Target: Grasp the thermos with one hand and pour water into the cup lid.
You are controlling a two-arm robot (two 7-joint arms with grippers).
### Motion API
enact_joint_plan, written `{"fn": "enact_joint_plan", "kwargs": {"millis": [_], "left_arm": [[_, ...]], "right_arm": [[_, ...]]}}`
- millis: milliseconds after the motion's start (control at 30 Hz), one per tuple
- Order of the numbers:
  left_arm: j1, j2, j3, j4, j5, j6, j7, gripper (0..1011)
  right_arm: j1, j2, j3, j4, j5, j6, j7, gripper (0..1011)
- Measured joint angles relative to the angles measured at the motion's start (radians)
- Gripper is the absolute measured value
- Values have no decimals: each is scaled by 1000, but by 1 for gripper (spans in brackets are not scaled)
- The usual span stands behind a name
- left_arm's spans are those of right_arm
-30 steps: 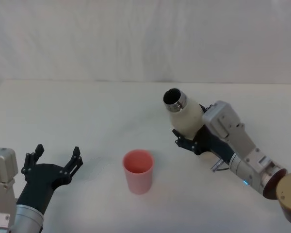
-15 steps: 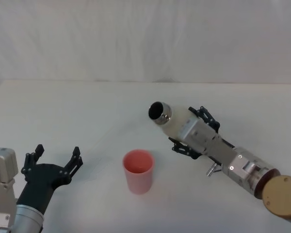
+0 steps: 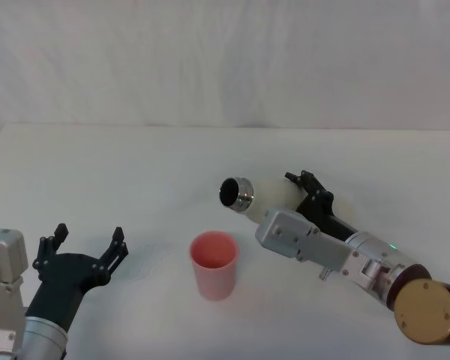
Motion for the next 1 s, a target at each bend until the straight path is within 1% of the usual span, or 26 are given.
{"fn": "enact_joint_plan", "kwargs": {"millis": [233, 567, 767, 967, 1000], "left_arm": [[0, 0, 0, 0, 0, 0, 0, 1001], [0, 0, 0, 0, 0, 0, 0, 1001], [0, 0, 0, 0, 0, 0, 0, 1001], [0, 0, 0, 0, 0, 0, 0, 1001], [0, 0, 0, 0, 0, 0, 0, 1001]], "right_arm": [[-9, -3, 6, -4, -28, 1, 5, 962], [-22, -4, 14, -10, -87, -1, 14, 962], [-27, -3, 15, -15, -118, -4, 22, 962], [-29, 4, 10, -24, -164, -8, 30, 962], [-29, 4, 10, -24, -164, -8, 30, 962]]}}
